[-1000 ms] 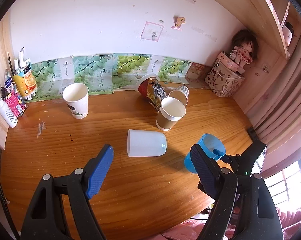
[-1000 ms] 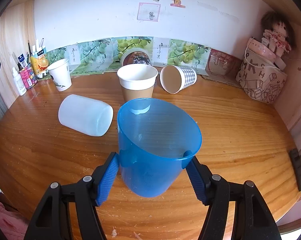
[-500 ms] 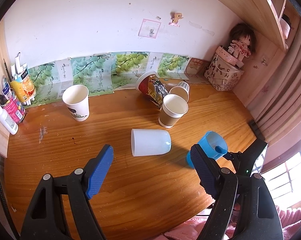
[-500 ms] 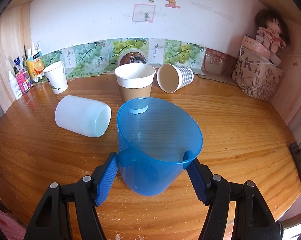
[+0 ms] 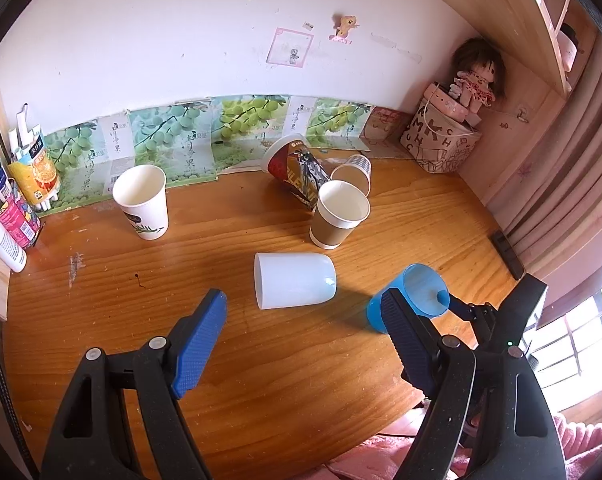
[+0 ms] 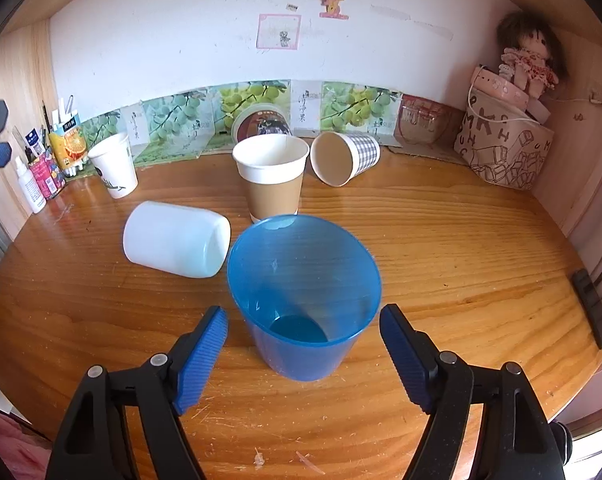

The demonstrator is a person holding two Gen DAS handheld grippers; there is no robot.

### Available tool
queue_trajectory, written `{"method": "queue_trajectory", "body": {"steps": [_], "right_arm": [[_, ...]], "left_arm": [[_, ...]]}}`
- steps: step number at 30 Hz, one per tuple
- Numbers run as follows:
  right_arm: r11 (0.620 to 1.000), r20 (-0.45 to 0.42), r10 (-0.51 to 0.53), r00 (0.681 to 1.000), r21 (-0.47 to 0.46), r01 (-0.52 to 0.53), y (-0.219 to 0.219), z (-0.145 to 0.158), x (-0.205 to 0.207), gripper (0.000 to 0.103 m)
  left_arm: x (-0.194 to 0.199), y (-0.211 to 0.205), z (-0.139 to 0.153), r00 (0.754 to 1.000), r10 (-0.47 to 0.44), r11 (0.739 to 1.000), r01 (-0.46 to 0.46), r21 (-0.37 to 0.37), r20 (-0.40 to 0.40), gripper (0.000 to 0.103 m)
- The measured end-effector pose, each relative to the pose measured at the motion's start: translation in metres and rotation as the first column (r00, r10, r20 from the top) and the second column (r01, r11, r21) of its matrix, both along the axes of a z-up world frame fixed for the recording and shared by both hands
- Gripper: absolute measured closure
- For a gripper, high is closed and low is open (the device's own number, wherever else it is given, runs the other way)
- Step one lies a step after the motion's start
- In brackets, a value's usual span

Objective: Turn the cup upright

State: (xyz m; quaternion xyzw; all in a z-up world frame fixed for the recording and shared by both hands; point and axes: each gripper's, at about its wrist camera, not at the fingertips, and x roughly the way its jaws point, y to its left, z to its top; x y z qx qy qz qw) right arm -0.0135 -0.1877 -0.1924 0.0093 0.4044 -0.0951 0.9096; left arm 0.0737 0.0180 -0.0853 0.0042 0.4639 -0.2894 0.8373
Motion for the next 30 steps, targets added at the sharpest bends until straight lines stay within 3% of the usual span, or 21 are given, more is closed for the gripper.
{"method": "queue_trajectory", "body": {"steps": [9,17,22,30], "right_arm": [[1.000,-0.011,-0.004,1.000,0.025,0.005,-0.010,0.033,-0.012,0.023],[0.994,0.048,-0.021,0.999,0.105,0.016,-0.042,0.081,-0.023,0.020],[0.993,0.096,0.028,0.995,0.108,-0.038,-0.060,0.110,-0.023,0.020],[0.985,0.185,0.084,0.979,0.135,-0.110,-0.081,0.154,-0.031,0.020]], "left_arm": [[-0.002,-0.024,-0.018,0.995,0.057,0.994,-0.049,0.095,-0.077,0.021],[-0.016,-0.049,-0.012,0.986,0.164,0.979,-0.158,0.128,-0.039,0.020],[-0.025,-0.062,0.001,0.964,0.263,0.963,-0.260,0.075,-0.032,0.020],[-0.045,-0.071,0.040,0.919,0.390,0.920,-0.391,-0.005,0.062,0.015]]}}
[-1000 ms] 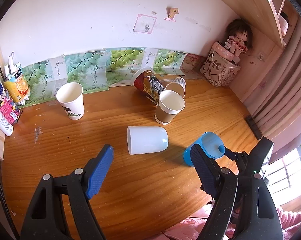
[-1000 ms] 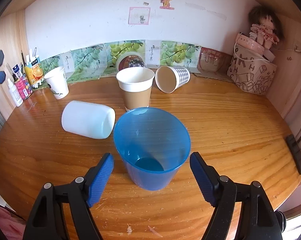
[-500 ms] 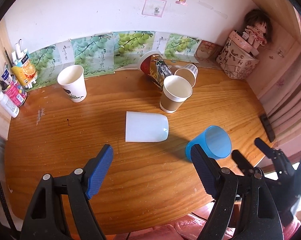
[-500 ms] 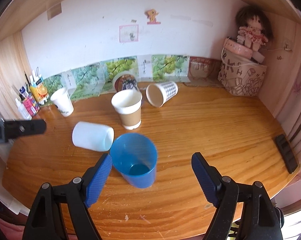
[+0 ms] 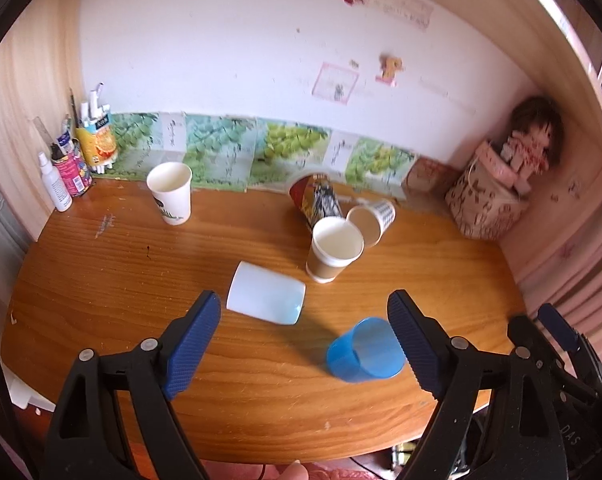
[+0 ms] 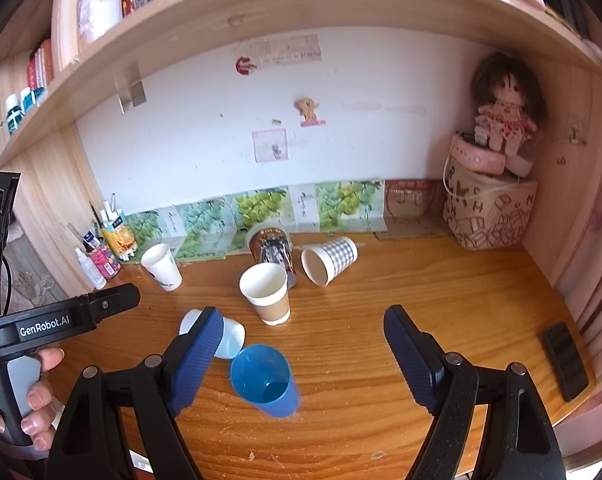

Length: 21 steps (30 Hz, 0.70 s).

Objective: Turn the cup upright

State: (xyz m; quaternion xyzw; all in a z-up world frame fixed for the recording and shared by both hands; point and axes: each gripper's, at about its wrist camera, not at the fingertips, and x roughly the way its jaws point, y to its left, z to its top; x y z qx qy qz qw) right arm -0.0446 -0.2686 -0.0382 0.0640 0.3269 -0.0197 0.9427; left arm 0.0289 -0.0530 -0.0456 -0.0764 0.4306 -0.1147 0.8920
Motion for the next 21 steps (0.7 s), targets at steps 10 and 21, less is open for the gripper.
{"method": "queue_trajectory", "body": {"steps": [10,21], "right_arm": [[1.000,0.144,0.019,0.989,0.016,-0.021,-0.012,0.042,-0.026,0.017],[1.000,0.249,0.013,0.968,0.021,-0.019,-0.022,0.042,-0.046,0.017]], "left_arm": [[-0.042,-0.019,0.053,0.951,0.121,0.986,-0.149,0.077,0.284,0.005],[-0.081,-0.020,0.069,0.854,0.196,0.969,-0.245,0.040,0.482,0.000]]}}
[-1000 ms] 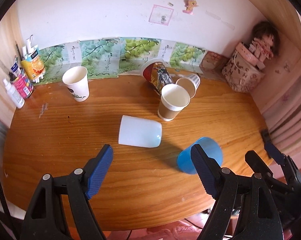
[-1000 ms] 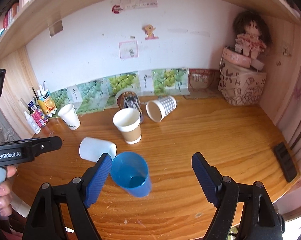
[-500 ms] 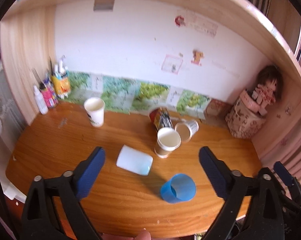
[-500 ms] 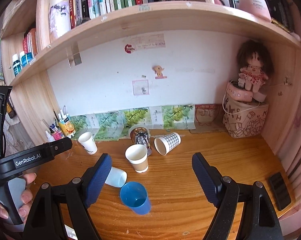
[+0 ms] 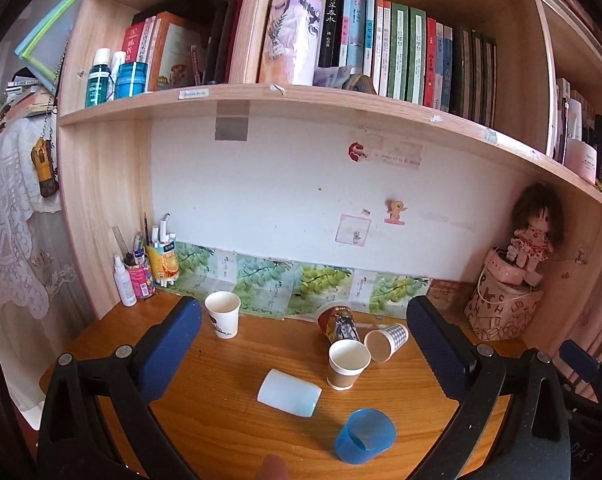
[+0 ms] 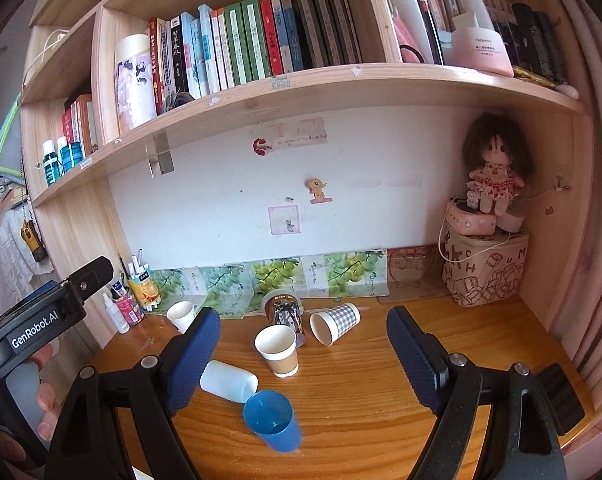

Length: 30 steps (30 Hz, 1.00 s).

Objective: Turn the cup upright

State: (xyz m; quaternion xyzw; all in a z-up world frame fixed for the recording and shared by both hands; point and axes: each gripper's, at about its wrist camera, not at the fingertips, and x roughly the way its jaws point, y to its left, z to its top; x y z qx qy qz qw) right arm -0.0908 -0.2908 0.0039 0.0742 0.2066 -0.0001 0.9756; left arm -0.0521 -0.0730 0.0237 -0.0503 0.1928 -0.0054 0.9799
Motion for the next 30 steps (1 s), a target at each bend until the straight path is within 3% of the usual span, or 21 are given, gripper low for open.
{"method": "queue_trajectory", "body": {"steps": [1,4,13,20,30], "right_arm": [[1.000,0.010,-0.007,1.000,0.000,0.007,0.000,0.002,-0.001,0.017],[1.000,0.045,-0.021,0.999,-0.015,0.021,0.000,0.006,-0.004,0.000],[0.999,0.107,-0.050,0.993,0.013,0.049,-0.007,0.007,-0.007,0.000],[0.999,0.087,-0.047,0.995,0.016,0.046,-0.009,0.003,-0.001,0.000],[0.998,0.032,-0.060,0.998,0.002,0.060,-0.010,-0.003,0.005,0.000]], "left_arm": [[-0.001,0.000,-0.001,1.000,0.010,1.000,-0.010,0.010,0.004,0.001],[-0.001,-0.001,-0.003,1.000,0.020,1.000,-0.020,0.023,-0.001,0.000],[-0.001,-0.012,-0.003,0.999,0.026,0.998,-0.028,0.055,0.032,0.000],[0.002,-0.024,-0.004,0.999,0.005,0.995,-0.009,0.101,0.041,0.000],[0.008,-0.028,-0.013,1.000,-0.011,0.995,0.012,0.094,-0.011,0.000]]}}
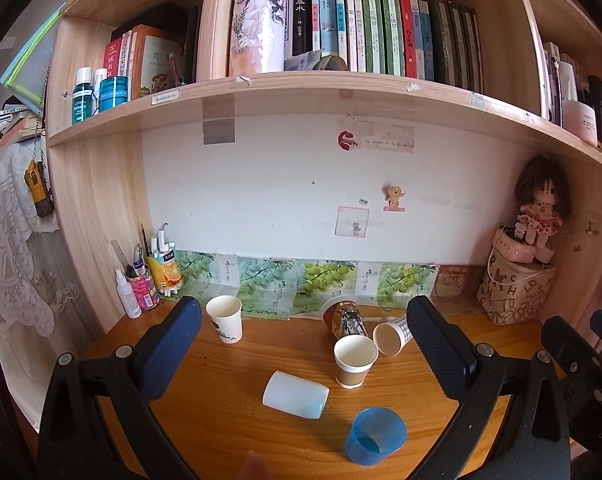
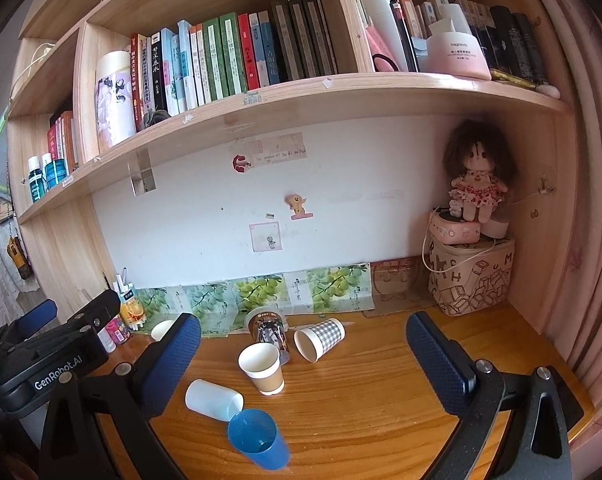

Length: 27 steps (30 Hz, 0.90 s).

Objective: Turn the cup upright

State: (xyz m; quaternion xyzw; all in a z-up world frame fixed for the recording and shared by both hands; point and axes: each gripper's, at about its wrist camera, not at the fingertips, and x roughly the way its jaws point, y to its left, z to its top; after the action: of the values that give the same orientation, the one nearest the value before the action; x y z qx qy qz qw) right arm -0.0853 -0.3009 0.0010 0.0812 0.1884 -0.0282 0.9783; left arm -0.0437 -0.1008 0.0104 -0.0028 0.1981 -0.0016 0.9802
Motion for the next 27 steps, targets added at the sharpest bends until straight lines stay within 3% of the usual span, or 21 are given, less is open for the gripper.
{"method": "queue_trajectory", "body": {"steps": [12,27], "right_arm": [[1.000,-0.065,0.014,0.998,-0.012,-0.015,0.0037,-0.0072,0.0051,0.000],[0.999,-0.080,0.047,0.996,-0.005,-0.047,0.0101,-0.0093,0.0103,0.000]], "left_arm": [[0.0043,0.0015,-0.0089,0.998,0.011,1.000,-0.012,-0.012,-0.058,0.000],[0.0047,0.0044,-0.0090,0.998,0.030,1.000,-0.029,0.004,-0.062,0.000]]}}
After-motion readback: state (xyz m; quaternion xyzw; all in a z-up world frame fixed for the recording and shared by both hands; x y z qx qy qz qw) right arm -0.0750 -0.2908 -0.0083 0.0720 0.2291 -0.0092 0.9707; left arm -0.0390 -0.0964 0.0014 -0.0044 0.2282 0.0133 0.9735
